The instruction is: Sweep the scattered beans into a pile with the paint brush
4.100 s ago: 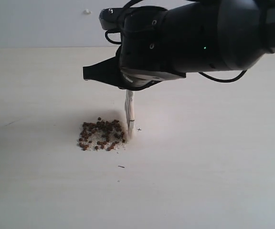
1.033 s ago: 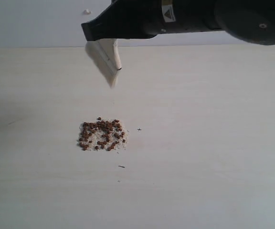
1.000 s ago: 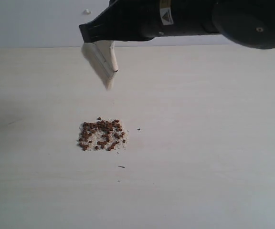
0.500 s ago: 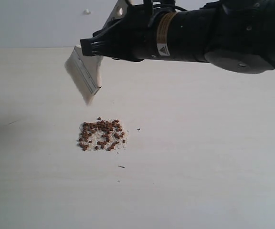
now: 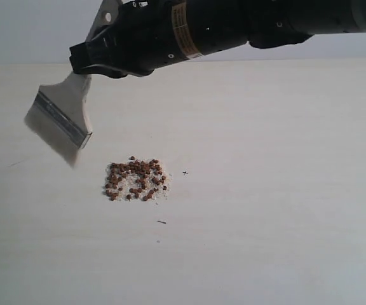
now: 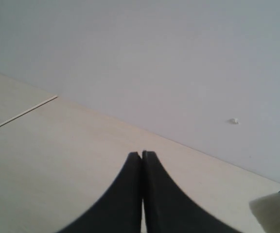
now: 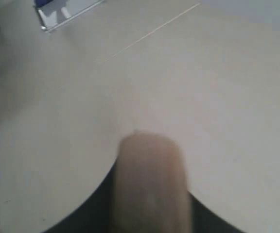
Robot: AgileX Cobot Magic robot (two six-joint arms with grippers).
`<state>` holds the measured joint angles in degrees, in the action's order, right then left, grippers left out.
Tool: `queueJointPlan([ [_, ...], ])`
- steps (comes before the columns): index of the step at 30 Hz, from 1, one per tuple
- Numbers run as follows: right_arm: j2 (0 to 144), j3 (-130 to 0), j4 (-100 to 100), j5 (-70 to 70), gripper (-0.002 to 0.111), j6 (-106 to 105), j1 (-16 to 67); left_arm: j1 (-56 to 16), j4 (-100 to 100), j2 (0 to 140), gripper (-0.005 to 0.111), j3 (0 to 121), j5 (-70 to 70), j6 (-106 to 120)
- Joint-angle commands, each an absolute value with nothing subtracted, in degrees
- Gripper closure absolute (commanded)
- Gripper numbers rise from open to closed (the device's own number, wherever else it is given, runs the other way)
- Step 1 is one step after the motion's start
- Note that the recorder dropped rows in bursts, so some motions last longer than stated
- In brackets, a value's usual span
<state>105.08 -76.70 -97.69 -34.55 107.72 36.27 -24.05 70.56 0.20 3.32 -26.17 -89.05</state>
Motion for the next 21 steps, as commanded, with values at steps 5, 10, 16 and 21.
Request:
queueJointPlan([
  [5,110.7,-81.1,-99.9,-43.6,0.108,113.2,34.5,-23.9,70.5,0.0,0.107,3.2,-26.3,-88.8],
  [10,112.4,-81.2,-99.9,-44.8,0.108,114.6,34.5,-23.9,70.5,0.0,0.107,3.2,-26.4,-88.6],
  [16,116.3,-86.3,-99.9,-55.1,0.108,117.3,34.5,-23.9,70.7,0.0,0.107,3.2,-26.4,-88.6],
  [21,120.1,-90.8,-99.9,-58.3,0.108,120.6,34.5,-23.9,70.7,0.0,0.107,3.2,-26.4,-88.6],
])
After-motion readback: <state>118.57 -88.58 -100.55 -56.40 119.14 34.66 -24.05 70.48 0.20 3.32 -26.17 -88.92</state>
